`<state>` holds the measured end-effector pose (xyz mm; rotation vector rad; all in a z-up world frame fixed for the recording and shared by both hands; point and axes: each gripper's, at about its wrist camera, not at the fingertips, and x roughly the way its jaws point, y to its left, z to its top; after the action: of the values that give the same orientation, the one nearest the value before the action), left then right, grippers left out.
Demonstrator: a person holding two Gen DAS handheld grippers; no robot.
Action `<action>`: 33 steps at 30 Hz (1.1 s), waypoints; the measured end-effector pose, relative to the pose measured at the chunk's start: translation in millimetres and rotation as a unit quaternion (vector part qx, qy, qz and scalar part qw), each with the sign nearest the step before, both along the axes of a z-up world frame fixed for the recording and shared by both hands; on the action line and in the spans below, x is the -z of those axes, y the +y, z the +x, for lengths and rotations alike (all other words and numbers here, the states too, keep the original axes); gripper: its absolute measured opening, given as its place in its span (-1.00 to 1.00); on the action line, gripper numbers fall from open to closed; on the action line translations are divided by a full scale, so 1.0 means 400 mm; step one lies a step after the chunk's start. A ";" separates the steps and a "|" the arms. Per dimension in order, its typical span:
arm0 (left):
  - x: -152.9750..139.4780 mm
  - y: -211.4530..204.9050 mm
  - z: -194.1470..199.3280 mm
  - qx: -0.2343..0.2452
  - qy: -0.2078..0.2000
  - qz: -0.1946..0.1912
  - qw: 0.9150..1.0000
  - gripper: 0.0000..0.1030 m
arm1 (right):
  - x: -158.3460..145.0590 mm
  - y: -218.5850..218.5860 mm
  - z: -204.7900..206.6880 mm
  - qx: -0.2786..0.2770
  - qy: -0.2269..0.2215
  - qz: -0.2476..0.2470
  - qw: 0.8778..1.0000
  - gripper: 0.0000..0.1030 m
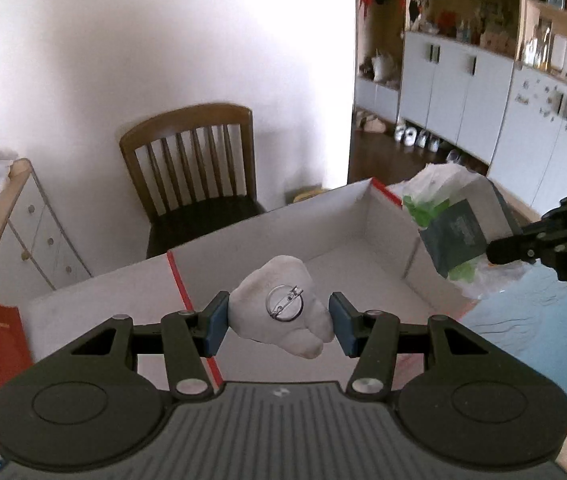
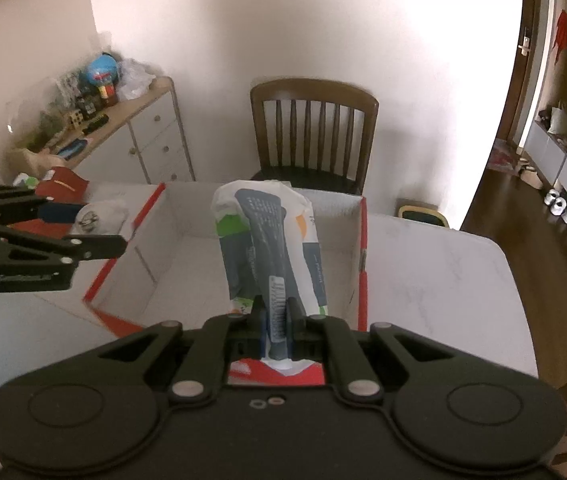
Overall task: Organize objects
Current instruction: 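Carry the plush toy and bagged toothpaste with both tools into the red box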
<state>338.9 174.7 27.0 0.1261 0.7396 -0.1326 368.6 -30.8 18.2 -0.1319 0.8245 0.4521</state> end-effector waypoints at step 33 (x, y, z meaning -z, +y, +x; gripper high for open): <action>0.347 -0.049 0.295 0.040 0.247 0.054 0.967 0.07 | 0.279 0.124 0.145 0.016 0.118 -0.081 0.990 -0.76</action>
<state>456.9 155.0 -111.8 0.2319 1.2412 -0.2050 426.5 19.0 -93.2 -0.2170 1.0952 0.3743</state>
